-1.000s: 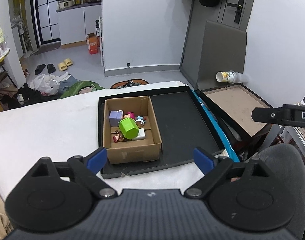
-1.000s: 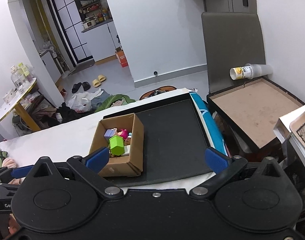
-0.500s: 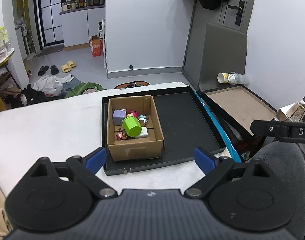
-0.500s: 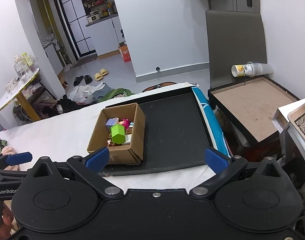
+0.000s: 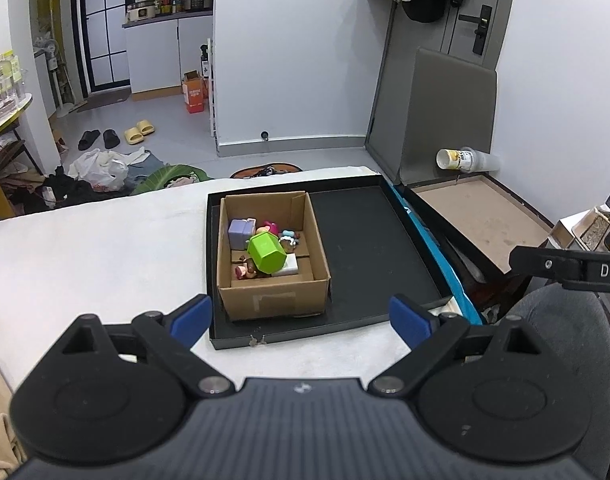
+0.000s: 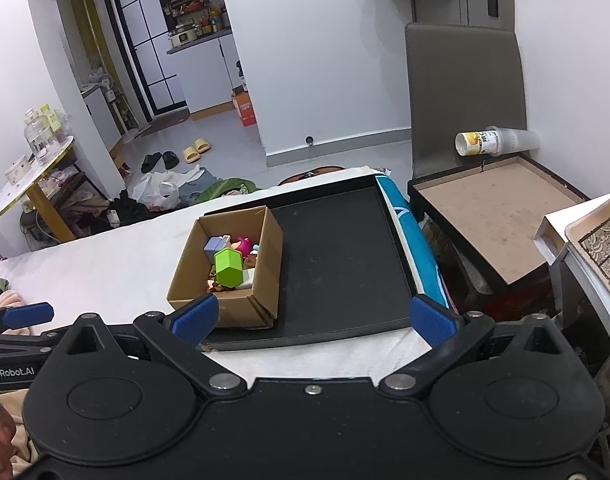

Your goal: Organize rigid objects

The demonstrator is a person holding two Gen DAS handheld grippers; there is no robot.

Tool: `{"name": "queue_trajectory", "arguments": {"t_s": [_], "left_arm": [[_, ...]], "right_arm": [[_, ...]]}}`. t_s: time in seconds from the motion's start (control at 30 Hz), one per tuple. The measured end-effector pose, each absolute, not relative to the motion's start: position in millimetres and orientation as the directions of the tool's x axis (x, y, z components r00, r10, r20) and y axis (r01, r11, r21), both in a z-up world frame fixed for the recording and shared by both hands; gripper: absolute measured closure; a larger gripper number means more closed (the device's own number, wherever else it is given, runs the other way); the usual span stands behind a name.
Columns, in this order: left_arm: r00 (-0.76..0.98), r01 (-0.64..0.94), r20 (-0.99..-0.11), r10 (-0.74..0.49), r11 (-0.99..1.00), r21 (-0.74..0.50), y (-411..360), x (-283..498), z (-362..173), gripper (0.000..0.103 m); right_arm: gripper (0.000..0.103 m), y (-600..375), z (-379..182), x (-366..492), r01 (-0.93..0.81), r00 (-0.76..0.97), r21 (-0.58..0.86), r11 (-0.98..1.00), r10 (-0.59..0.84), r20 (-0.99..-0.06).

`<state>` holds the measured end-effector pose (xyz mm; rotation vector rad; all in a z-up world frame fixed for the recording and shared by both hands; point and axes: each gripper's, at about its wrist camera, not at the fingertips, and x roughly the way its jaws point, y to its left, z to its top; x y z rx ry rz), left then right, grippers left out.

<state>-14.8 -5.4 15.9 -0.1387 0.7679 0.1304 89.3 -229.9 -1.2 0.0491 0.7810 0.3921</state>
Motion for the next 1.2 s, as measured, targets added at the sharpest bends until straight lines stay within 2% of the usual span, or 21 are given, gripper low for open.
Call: {"name": "queue_trajectory", "arguments": {"t_s": [1.2], "left_arm": [[0.715,-0.157,-0.697,0.05,0.984,-0.09,-6.7,-20.7,21.0,0.008]], "right_arm": [[0.0,-228.4,2.3,84.6,-0.348,0.637,0.182,0.92,0.374,-0.674]]}}
